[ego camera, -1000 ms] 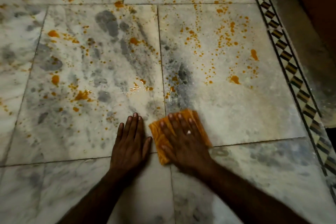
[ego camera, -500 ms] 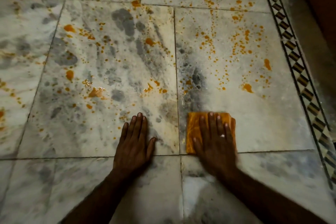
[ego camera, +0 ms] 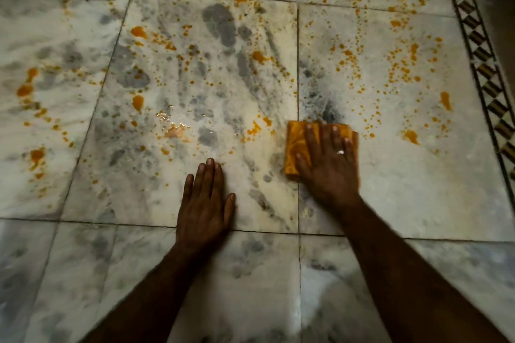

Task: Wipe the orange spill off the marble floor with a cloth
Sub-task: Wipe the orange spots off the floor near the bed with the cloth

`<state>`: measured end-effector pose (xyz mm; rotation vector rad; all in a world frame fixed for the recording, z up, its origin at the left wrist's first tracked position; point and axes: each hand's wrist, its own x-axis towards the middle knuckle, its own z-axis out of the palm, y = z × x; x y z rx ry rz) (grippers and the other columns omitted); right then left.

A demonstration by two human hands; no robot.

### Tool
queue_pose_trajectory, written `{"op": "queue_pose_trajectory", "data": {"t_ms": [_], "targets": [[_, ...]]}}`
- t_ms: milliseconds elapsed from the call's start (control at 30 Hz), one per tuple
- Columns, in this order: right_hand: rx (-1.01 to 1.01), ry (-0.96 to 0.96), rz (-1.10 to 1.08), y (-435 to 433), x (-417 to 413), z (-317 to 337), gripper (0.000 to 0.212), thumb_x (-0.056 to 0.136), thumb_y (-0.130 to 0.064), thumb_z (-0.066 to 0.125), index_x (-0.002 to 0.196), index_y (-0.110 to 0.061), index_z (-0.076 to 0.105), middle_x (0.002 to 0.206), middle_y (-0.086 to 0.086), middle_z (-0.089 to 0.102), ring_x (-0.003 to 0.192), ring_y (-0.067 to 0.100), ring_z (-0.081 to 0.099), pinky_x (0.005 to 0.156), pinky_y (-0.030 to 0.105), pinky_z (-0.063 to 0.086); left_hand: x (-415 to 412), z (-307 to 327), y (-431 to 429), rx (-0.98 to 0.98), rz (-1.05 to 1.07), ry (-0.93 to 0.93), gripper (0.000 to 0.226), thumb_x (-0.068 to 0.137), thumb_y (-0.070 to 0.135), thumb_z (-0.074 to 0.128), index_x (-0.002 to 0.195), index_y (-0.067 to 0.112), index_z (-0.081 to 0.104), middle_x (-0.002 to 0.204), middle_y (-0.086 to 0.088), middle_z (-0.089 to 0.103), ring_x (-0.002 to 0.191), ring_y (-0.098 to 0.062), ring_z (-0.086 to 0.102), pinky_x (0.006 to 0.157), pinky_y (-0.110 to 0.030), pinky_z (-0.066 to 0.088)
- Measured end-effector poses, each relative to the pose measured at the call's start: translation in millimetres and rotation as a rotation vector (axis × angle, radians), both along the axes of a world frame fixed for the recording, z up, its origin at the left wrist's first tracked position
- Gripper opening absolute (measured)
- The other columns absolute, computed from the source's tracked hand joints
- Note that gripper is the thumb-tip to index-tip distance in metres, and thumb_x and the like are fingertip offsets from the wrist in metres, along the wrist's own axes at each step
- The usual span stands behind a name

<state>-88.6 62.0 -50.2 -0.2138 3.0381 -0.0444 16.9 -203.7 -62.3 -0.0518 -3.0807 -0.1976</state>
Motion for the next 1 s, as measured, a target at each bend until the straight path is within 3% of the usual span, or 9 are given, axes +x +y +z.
{"op": "queue_pose_trajectory", "data": {"t_ms": [167, 300, 467, 567, 667, 867, 1000], "targets": [[0.014, 0.03, -0.203, 2, 89, 2, 0.071, 0.101, -0.052, 0.026, 0.159, -0.012, 0.031, 0.165, 0.022, 0.027, 0.151, 0.041, 0.029, 0.121, 0.059, 0.024, 11, -1, -35, -0.014, 0.047, -0.026, 0.068, 0.102, 0.042, 0.032, 0.155, 0.0, 0.029, 0.164, -0.017, 0.023, 0.153, -0.029, 0.021, 0.126, -0.045, 0.013], [-0.021, 0.047, 0.039, -65, 139, -1, 0.068, 0.102, -0.047, 0.033, 0.16, -0.011, 0.03, 0.166, 0.022, 0.024, 0.152, 0.043, 0.027, 0.12, 0.06, 0.026, 15, -1, -50, 0.014, 0.049, -0.038, 0.067, 0.103, 0.04, 0.03, 0.156, 0.0, 0.025, 0.165, -0.018, 0.021, 0.154, -0.029, 0.019, 0.126, -0.043, 0.009], [-0.129, 0.068, 0.292, -139, 94, -2, 0.071, 0.101, -0.054, 0.039, 0.162, -0.02, 0.024, 0.169, 0.016, 0.019, 0.157, 0.036, 0.014, 0.126, 0.055, 0.016, 14, -2, -59, 0.042, 0.069, -0.043, 0.064, 0.103, 0.038, 0.029, 0.156, 0.001, 0.027, 0.164, -0.018, 0.023, 0.153, -0.028, 0.02, 0.127, -0.041, 0.007], [-0.075, 0.056, 0.35, -139, 38, -5, 0.071, 0.101, -0.057, 0.033, 0.162, -0.021, 0.026, 0.169, 0.014, 0.021, 0.156, 0.036, 0.018, 0.125, 0.054, 0.015, 14, -2, -59, 0.046, 0.084, -0.051, 0.065, 0.103, 0.038, 0.028, 0.156, 0.001, 0.027, 0.164, -0.017, 0.022, 0.154, -0.028, 0.019, 0.127, -0.04, 0.006], [-0.029, 0.037, 0.245, -109, 10, -3, 0.072, 0.101, -0.058, 0.027, 0.162, -0.021, 0.024, 0.169, 0.013, 0.019, 0.156, 0.034, 0.019, 0.126, 0.051, 0.008, 13, -1, -58, 0.056, 0.102, -0.06, 0.065, 0.103, 0.038, 0.028, 0.156, 0.001, 0.027, 0.164, -0.018, 0.022, 0.154, -0.029, 0.019, 0.127, -0.039, 0.005], [-0.011, 0.062, -0.078, -78, 88, -1, 0.069, 0.103, -0.051, 0.028, 0.162, -0.014, 0.025, 0.167, 0.018, 0.022, 0.154, 0.038, 0.025, 0.121, 0.058, 0.026, 13, 1, -55, 0.067, 0.11, -0.055, 0.065, 0.102, 0.035, 0.029, 0.155, -0.001, 0.027, 0.164, -0.019, 0.021, 0.153, -0.031, 0.02, 0.126, -0.042, 0.009], [-0.032, 0.022, 0.046, -123, 137, 0, 0.07, 0.101, -0.049, 0.032, 0.161, -0.013, 0.027, 0.167, 0.02, 0.021, 0.154, 0.041, 0.022, 0.122, 0.059, 0.023, 14, 3, -55, 0.071, 0.102, -0.036, 0.063, 0.102, 0.032, 0.03, 0.155, -0.001, 0.027, 0.164, -0.019, 0.022, 0.154, -0.03, 0.02, 0.125, -0.045, 0.013]]}}
